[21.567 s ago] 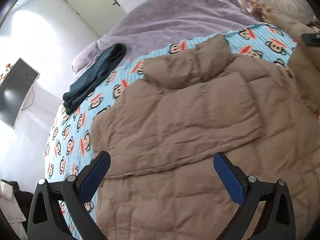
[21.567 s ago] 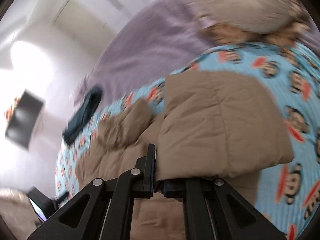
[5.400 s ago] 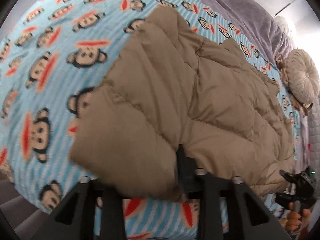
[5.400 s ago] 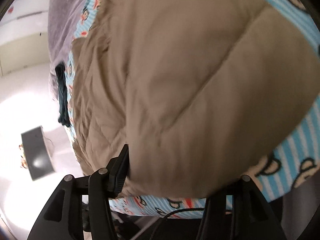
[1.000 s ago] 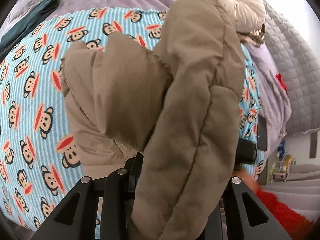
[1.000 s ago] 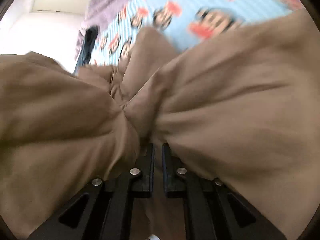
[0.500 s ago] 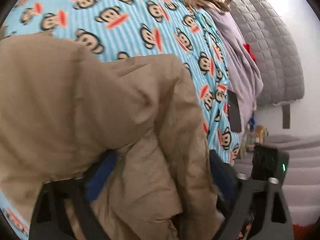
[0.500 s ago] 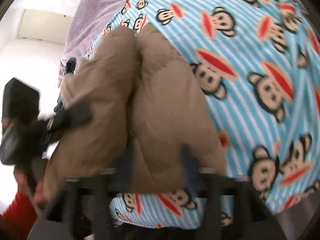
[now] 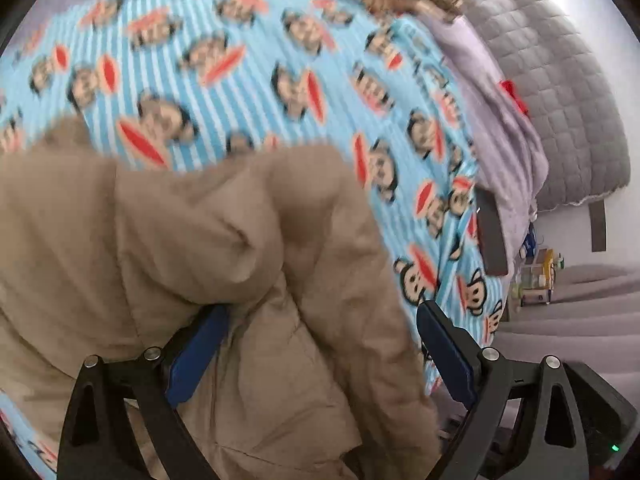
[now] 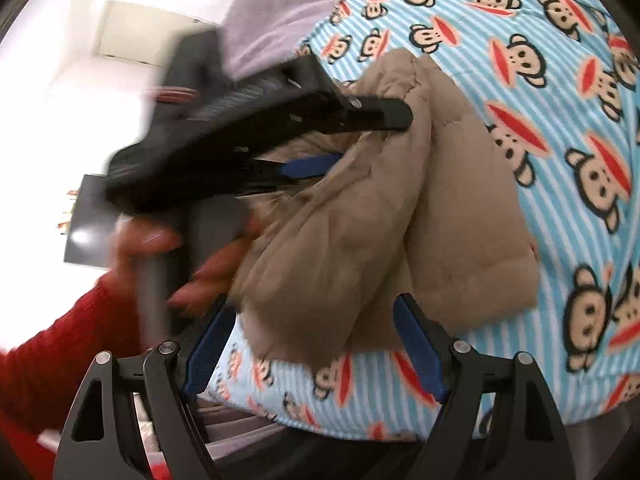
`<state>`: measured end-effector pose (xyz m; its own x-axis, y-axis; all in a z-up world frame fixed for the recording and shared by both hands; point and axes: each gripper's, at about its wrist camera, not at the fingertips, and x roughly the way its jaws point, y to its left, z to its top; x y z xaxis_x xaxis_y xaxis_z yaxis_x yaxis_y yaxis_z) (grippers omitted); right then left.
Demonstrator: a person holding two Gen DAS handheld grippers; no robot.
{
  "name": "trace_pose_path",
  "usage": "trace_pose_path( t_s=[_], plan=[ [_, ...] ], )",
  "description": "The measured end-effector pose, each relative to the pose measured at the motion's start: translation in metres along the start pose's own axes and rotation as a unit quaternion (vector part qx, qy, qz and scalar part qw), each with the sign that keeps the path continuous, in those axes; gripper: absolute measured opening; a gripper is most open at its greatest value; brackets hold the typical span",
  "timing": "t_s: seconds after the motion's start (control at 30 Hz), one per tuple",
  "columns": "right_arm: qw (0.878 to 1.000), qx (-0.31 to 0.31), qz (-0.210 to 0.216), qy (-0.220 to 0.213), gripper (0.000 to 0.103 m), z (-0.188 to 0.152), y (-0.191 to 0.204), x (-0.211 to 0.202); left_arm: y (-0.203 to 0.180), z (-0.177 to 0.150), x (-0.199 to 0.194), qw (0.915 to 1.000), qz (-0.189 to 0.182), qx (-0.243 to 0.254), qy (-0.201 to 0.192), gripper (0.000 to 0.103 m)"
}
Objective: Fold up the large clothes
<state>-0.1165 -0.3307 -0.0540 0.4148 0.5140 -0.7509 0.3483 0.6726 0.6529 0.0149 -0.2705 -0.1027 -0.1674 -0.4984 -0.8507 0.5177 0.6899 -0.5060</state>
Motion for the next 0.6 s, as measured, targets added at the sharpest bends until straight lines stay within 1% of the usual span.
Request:
trace_pose_path(
  t_s=[0.03, 0.07, 0.1, 0.13, 0.2, 0.3, 0.33, 0.4, 0.5, 0.6],
  plan=[
    [1.000, -0.001, -0.021, -0.004, 0.037, 0.004, 0.001, 0.005, -0.002, 0.000, -0.015, 0.9996, 0.012, 0.012, -0.024, 0.095],
    [0.999, -0.003, -0.049, -0.007, 0.021, 0.007, 0.001, 0.007, -0.002, 0.000, -0.033, 0.9976, 0.034, 0.025, -0.054, 0.095],
    [0.996, -0.005, -0.092, -0.009, 0.020, 0.010, -0.001, 0.009, 0.001, -0.002, -0.047, 0.9944, 0.059, 0.036, -0.080, 0.095],
    [0.992, 0.001, -0.124, -0.020, 0.020, 0.011, -0.009, 0.008, 0.008, -0.004, -0.064, 0.9879, 0.097, 0.046, -0.112, 0.095],
    [0.990, 0.035, -0.132, -0.021, 0.020, 0.010, -0.028, 0.006, 0.028, -0.007, -0.079, 0.9773, 0.157, 0.044, -0.136, 0.095],
    [0.988, 0.081, -0.131, -0.009, 0.020, 0.001, -0.057, 0.006, 0.063, -0.007, -0.076, 0.9672, 0.218, 0.022, -0.129, 0.095],
    [0.988, 0.086, -0.129, -0.006, 0.020, 0.000, -0.063, 0.008, 0.077, -0.005, -0.069, 0.9656, 0.229, 0.009, -0.123, 0.095],
    [0.988, 0.084, -0.127, -0.007, 0.020, 0.002, -0.069, 0.014, 0.087, -0.002, -0.059, 0.9661, 0.228, -0.002, -0.120, 0.095],
    [0.988, 0.076, -0.135, -0.012, 0.021, -0.001, -0.072, 0.014, 0.084, 0.011, -0.034, 0.9636, 0.243, 0.008, -0.110, 0.095],
    [0.985, 0.085, -0.148, -0.021, 0.021, -0.008, -0.079, 0.008, 0.072, 0.027, -0.004, 0.9575, 0.268, 0.026, -0.103, 0.095]
  ],
)
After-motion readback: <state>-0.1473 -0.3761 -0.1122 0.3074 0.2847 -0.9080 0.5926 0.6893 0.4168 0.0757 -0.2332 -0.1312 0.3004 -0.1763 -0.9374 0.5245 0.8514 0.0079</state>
